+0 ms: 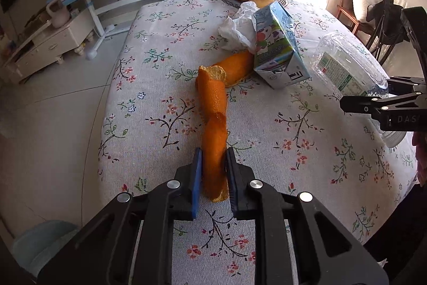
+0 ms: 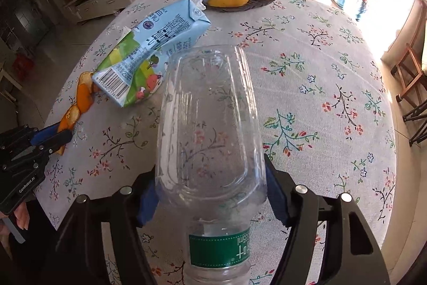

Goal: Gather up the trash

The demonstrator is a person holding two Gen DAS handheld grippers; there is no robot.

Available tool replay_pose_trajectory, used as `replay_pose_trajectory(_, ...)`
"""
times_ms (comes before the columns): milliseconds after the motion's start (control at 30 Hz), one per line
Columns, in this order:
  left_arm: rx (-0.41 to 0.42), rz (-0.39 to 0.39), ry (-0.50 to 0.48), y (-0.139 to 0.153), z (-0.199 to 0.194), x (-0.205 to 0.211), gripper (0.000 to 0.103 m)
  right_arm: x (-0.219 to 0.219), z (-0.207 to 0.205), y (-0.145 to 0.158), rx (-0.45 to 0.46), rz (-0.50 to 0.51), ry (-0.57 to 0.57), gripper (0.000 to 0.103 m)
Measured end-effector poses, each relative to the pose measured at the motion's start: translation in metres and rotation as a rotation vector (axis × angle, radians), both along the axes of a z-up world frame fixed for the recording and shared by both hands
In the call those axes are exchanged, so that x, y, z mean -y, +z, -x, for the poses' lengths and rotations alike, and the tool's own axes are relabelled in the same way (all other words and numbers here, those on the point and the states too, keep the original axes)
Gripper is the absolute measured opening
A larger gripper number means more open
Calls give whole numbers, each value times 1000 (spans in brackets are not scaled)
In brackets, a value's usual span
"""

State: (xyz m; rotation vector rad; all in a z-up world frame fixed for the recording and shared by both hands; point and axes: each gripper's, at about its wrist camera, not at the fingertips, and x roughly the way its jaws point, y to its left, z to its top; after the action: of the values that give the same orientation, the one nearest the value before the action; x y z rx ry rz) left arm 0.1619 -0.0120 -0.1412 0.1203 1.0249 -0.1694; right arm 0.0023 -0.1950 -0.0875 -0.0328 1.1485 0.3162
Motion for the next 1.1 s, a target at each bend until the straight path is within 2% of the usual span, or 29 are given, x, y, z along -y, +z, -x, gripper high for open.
replay_pose_trajectory(100, -1, 9, 5, 0, 3, 0, 24, 2, -2, 0, -5, -12, -15, 66)
replay_pose_trajectory(233, 15, 12, 20, 2, 8, -2, 35, -5, -2, -1, -24, 10, 7, 76)
replay_pose_trajectory(300, 16, 11, 27, 3, 10, -4, 39, -9, -2, -1, -30, 38, 32, 77)
replay_pose_trajectory(600, 20, 30, 53, 6, 12, -18, 50, -5, 2, -2, -1, -13, 16, 80)
replay_pose_trajectory(700, 8, 58, 67, 6, 10, -26, 52, -3, 2, 0, 5, -16, 5, 80)
replay_pose_trajectory(967, -29, 192, 134, 7, 6, -54, 52, 0, 2, 6, 29, -19, 8, 80)
replay_pose_trajectory(1100, -29, 199, 154, 6, 4, -57, 53, 0, 3, 8, 37, -22, 18, 80)
